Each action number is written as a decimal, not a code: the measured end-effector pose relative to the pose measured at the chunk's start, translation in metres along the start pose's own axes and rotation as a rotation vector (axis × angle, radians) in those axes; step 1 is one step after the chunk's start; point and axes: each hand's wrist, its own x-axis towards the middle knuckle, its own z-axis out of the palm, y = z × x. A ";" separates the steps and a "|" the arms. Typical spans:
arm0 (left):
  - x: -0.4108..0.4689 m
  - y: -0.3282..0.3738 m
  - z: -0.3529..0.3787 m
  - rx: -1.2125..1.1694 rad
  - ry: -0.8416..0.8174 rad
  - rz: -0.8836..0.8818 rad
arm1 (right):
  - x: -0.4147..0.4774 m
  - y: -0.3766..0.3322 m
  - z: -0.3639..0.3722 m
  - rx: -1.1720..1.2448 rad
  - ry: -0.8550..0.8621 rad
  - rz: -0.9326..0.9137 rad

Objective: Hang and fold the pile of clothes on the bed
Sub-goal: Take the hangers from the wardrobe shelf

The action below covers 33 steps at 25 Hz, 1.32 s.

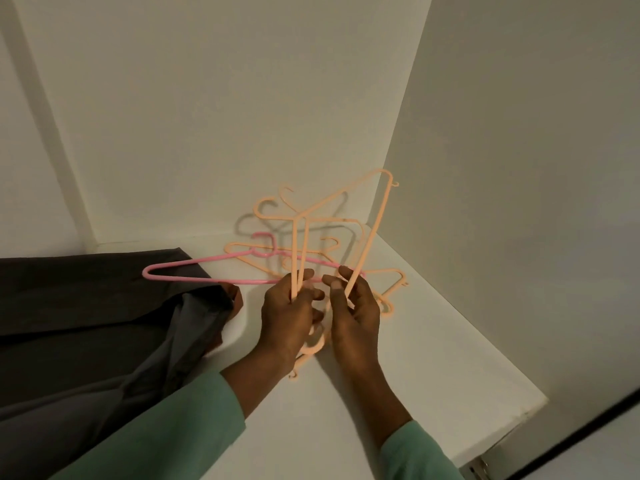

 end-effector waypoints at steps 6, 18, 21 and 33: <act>0.044 0.037 -0.040 -0.063 -0.008 0.147 | 0.051 0.005 -0.026 -0.506 0.092 -0.075; 0.087 0.055 -0.118 0.457 -0.228 0.033 | 0.107 0.013 -0.028 -0.765 -0.020 -0.413; 0.089 0.049 -0.113 0.601 -0.302 -0.003 | 0.112 0.009 -0.034 -0.640 0.078 -0.444; 0.089 0.036 -0.092 0.477 0.010 0.038 | 0.092 0.011 -0.063 -1.105 -0.576 -0.286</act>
